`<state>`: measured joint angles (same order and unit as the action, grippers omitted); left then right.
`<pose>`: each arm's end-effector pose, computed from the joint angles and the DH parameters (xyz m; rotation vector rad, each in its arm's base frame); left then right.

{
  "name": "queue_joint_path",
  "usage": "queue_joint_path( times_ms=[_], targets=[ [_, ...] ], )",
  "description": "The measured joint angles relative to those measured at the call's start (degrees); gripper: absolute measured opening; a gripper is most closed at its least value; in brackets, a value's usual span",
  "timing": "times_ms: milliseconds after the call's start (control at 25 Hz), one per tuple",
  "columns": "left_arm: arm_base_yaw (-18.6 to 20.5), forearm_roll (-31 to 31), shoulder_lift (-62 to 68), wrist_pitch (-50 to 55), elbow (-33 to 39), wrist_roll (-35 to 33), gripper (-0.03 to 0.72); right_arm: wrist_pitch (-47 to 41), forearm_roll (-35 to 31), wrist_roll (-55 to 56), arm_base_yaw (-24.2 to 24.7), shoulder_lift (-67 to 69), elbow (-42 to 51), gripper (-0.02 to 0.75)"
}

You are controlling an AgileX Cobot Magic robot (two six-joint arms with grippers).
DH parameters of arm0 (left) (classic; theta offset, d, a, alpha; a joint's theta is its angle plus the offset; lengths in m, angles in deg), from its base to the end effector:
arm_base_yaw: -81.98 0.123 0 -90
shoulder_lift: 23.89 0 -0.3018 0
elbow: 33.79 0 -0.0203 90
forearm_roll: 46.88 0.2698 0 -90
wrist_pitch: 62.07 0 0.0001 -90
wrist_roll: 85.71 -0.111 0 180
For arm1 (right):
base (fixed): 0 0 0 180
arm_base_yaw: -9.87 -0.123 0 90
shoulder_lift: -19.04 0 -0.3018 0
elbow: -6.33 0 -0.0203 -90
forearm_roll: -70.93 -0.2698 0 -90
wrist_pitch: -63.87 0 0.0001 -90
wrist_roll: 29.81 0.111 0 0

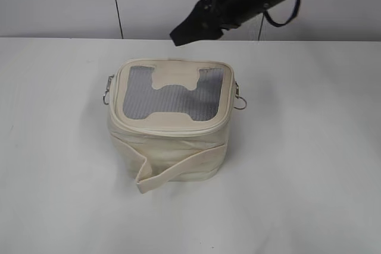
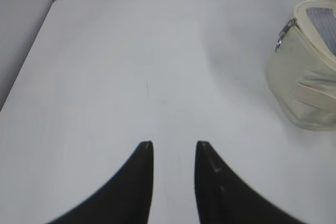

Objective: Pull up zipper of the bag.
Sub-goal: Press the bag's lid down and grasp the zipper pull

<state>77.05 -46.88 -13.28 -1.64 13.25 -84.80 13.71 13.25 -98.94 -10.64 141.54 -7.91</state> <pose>0.0182 -0.0016 0.2877 0.0723 2.0602 -0.0630 0.4224 0.2350 0.2467 -1.1558 2.0351 0.8314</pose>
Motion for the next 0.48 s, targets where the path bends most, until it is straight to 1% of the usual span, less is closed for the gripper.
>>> queue_joint_path(
  times_ms=[160, 240, 360, 480],
  targets=[
    [0.0, 0.0, 1.4, 0.0, 0.0, 0.0, 0.225, -4.7, 4.2, 4.0, -2.8, 9.9, -14.5, 0.356],
    [0.0, 0.0, 1.5, 0.0, 0.0, 0.0, 0.227, -6.9, 5.4, 6.0, -4.1, 13.2, -19.8, 0.358],
    [0.0, 0.0, 1.5, 0.0, 0.0, 0.0, 0.227, -8.3, 5.7, 8.3, -5.7, 17.2, -25.4, 0.358],
    [0.0, 0.0, 1.5, 0.0, 0.0, 0.0, 0.227, -9.6, 6.1, 10.1, -6.4, 19.6, -27.6, 0.359]
  ],
)
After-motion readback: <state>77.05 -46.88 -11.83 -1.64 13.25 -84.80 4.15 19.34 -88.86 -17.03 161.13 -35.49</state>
